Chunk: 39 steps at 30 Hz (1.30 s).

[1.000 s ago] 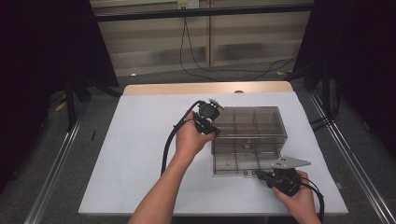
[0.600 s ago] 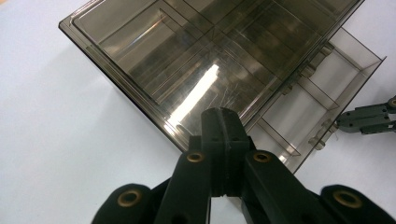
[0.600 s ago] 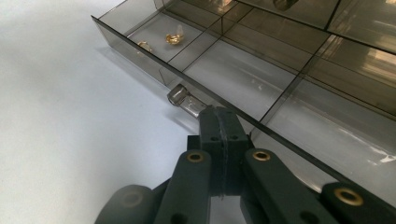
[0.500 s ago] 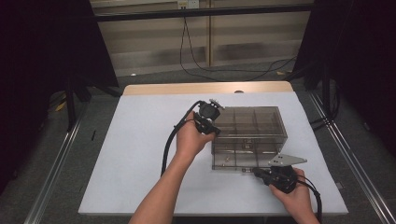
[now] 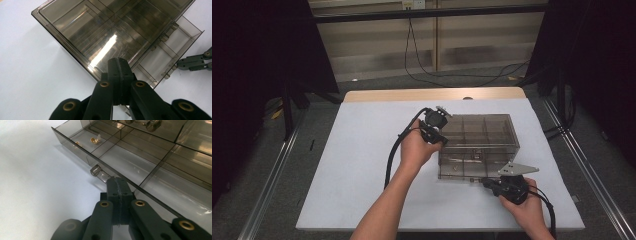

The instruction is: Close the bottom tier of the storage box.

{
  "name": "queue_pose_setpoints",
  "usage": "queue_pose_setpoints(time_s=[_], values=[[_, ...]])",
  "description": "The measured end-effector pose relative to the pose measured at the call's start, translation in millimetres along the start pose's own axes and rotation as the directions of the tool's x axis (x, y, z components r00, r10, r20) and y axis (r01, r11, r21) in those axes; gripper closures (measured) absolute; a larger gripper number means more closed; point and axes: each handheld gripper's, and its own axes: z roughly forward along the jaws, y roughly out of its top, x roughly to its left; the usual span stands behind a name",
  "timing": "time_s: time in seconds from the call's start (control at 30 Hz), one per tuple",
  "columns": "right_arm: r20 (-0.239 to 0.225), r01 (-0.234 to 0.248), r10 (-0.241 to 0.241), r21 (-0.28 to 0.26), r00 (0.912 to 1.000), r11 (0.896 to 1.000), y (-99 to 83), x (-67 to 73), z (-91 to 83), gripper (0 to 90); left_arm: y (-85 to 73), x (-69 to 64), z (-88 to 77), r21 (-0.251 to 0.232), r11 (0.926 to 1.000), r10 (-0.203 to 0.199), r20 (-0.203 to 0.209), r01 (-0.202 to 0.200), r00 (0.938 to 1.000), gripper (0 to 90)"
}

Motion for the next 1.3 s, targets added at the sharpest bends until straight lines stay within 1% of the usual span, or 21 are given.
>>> queue_pose_setpoints(time_s=[0.27,0.47,0.63,0.73,0.8,0.83,0.9,0.93,1.1,1.17,1.3], values=[[0.011,0.004,-0.004,-0.001,0.9999,1.000,2.3,-0.6,1.7,90.0,-0.1,0.4,0.0,0.001,1.0000,0.000,0.001,0.000,1.0000,90.0],[0.017,-0.001,0.001,-0.001,0.9999,1.000,3.9,-2.3,3.2,90.0,-0.2,0.4,-0.1,0.001,1.0000,0.001,0.000,-0.001,1.0000,90.0],[0.020,-0.006,0.007,-0.004,0.9998,1.000,5.2,-3.4,4.5,90.0,0.5,-0.8,1.4,-0.011,0.9999,-0.006,0.009,0.006,0.9999,90.0],[0.023,-0.007,0.007,-0.007,0.9997,1.000,5.7,-4.3,4.7,90.0,1.6,-3.4,2.5,-0.011,0.9999,0.005,0.007,-0.005,1.0000,90.0],[0.022,-0.008,0.008,-0.007,0.9997,1.000,6.3,-4.7,5.0,90.0,1.8,-2.6,2.9,-0.013,0.9999,-0.006,0.014,0.006,0.9999,90.0],[0.022,-0.009,0.009,-0.006,0.9997,1.000,6.5,-4.9,5.2,90.0,1.8,-1.6,2.8,-0.012,0.9999,-0.003,0.017,0.003,0.9999,90.0],[0.022,-0.008,0.008,-0.004,0.9997,1.000,6.9,-5.1,5.6,90.0,1.8,-1.7,2.9,-0.013,0.9999,-0.009,0.019,0.009,0.9998,90.0],[0.021,-0.006,0.006,-0.005,0.9998,1.000,7.1,-5.6,5.9,90.0,2.0,-1.4,2.8,-0.011,0.9999,-0.002,0.018,0.002,0.9998,90.0],[0.029,-0.003,0.003,-0.004,0.9996,1.000,8.6,-6.7,6.7,90.0,2.1,-1.6,2.9,-0.012,0.9999,-0.002,0.017,0.003,0.9998,90.0],[0.030,-0.011,0.011,-0.009,0.9995,1.000,9.6,-6.5,6.7,90.0,2.0,-1.9,2.9,-0.011,0.9999,-0.006,0.017,0.006,0.9998,90.0],[0.028,-0.011,0.011,-0.012,0.9995,1.000,11.3,-6.6,7.1,90.0,2.0,-1.7,2.9,-0.010,0.9999,-0.007,0.018,0.007,0.9998,90.0]])
